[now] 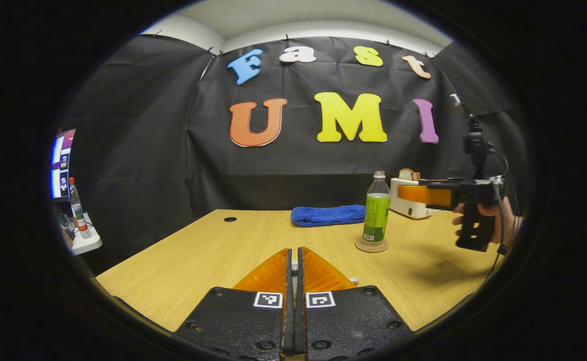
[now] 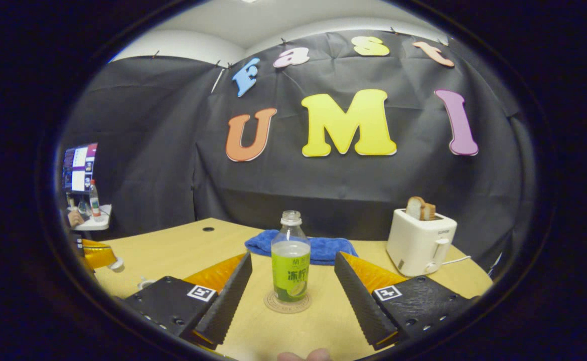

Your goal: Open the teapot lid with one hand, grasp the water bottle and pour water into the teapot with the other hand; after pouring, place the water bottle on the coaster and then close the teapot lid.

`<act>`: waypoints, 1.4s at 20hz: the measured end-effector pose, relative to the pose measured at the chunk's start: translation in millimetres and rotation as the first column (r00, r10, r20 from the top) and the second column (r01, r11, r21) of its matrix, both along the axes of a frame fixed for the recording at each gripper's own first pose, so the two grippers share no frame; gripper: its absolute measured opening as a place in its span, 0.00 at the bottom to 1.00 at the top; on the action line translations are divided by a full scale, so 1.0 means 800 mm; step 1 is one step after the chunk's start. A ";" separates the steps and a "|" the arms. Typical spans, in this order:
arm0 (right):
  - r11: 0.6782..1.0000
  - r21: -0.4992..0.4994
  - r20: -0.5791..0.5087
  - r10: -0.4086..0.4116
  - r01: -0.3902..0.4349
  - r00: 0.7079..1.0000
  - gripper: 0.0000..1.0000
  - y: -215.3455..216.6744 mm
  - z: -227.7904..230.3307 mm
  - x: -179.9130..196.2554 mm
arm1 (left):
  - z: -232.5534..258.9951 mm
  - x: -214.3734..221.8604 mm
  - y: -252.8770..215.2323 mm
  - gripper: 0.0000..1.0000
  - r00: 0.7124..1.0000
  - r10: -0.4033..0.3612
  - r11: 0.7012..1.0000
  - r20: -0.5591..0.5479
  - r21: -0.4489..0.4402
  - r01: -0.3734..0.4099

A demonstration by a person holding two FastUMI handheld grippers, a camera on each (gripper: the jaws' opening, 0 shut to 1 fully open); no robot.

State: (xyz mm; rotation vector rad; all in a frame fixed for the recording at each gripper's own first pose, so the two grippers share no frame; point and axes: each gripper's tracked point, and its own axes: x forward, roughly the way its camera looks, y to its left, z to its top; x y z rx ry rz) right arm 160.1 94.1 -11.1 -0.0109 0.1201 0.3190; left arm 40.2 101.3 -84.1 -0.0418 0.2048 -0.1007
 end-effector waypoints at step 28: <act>0.994 0.052 0.034 -0.098 0.097 0.995 0.95 -0.081 -0.028 -0.107 | -0.057 0.040 -0.029 0.04 0.998 0.007 0.999 -0.064 -0.046 -0.010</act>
